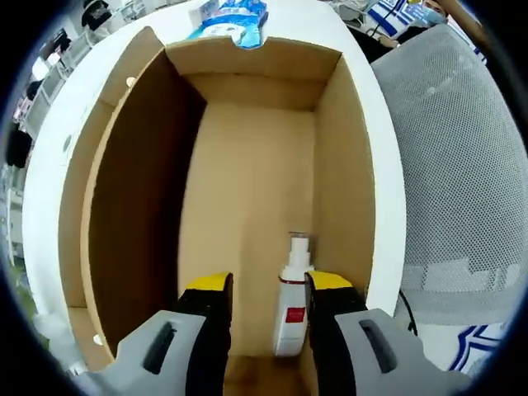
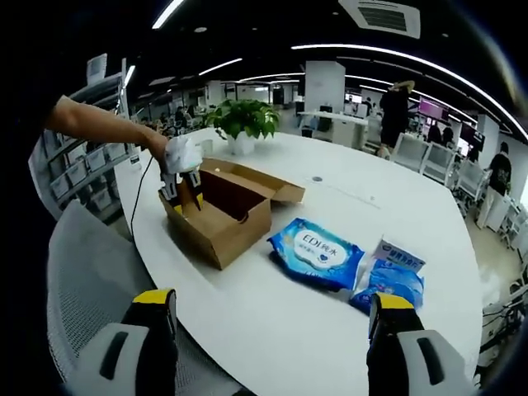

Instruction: Operate the shoe box by opening the lid, removing the specified soft item, and placing it in the target area until the item is outside and the box remains undamaged.

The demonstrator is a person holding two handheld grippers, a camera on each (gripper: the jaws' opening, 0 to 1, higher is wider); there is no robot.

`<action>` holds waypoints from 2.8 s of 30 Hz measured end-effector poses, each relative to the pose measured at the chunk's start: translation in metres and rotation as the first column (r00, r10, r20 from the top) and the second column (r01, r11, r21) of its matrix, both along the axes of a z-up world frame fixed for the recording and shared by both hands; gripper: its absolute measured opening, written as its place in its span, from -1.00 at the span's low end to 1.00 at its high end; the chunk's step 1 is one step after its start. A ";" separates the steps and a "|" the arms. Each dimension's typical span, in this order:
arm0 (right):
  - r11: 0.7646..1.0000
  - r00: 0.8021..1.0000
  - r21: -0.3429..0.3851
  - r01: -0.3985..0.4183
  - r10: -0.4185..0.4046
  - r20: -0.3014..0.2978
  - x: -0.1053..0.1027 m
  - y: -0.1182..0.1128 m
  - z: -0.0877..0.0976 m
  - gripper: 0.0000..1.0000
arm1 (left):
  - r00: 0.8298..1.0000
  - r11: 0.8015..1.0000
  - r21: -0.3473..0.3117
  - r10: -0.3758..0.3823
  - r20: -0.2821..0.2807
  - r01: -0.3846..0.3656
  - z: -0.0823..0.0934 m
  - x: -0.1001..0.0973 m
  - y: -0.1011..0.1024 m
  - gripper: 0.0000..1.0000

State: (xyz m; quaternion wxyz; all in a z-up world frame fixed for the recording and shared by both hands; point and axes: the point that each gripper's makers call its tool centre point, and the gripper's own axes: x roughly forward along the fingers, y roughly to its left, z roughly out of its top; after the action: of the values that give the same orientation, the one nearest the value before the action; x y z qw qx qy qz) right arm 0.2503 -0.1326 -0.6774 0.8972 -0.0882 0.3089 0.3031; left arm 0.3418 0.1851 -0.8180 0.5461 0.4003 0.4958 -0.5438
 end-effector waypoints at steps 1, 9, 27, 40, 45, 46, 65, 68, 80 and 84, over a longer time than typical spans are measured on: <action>1.000 1.000 0.000 -0.002 0.002 0.001 0.000 0.001 0.000 0.94 | 1.000 1.000 -0.011 0.006 0.013 -0.006 0.000 0.002 -0.001 -0.29; 1.000 1.000 0.002 -0.007 0.007 -0.007 -0.002 0.007 -0.005 0.94 | 0.998 0.998 -0.032 0.049 0.028 -0.048 0.001 0.006 0.001 -0.19; 1.000 1.000 0.009 0.023 -0.023 -0.017 -0.009 0.004 -0.010 0.95 | 0.995 0.988 -0.111 0.104 0.002 -0.103 0.014 0.007 -0.005 -0.08; 0.999 0.999 0.023 0.043 -0.042 -0.021 -0.011 0.005 -0.007 0.94 | 0.995 0.986 -0.138 0.082 -0.054 -0.089 0.000 -0.005 -0.028 -0.15; 0.998 0.998 0.025 0.050 -0.050 -0.026 -0.012 0.006 -0.009 0.94 | 0.997 0.984 -0.163 0.077 -0.013 -0.078 0.003 0.005 -0.031 -0.07; 0.999 0.998 0.025 0.049 -0.048 -0.027 -0.012 0.006 -0.009 0.94 | 0.997 0.983 -0.163 0.080 -0.011 -0.081 0.003 0.005 -0.030 -0.07; 0.999 0.999 0.022 0.036 -0.036 -0.026 -0.010 0.012 -0.004 0.93 | 0.982 0.961 -0.201 0.189 -0.026 -0.190 0.011 0.012 -0.027 -0.13; 0.999 0.999 0.027 0.036 -0.036 -0.022 -0.010 0.014 -0.003 0.93 | 0.985 0.966 -0.195 0.170 -0.023 -0.171 0.005 0.006 -0.031 -0.14; 0.999 0.999 0.027 0.027 -0.026 -0.030 -0.008 0.022 -0.009 0.91 | 0.985 0.977 -0.127 0.174 0.017 -0.170 -0.013 0.007 -0.002 -0.29; 0.999 0.999 0.029 0.020 -0.020 -0.031 -0.006 0.025 -0.009 0.91 | 0.977 0.970 -0.123 0.214 0.020 -0.210 -0.012 0.009 0.013 -0.31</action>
State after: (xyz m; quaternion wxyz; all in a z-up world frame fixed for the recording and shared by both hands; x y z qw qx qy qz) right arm 0.2440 -0.1077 -0.6867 0.8965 -0.0672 0.3191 0.3000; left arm 0.3507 0.1976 -0.8304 0.6325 0.3203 0.4928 -0.5044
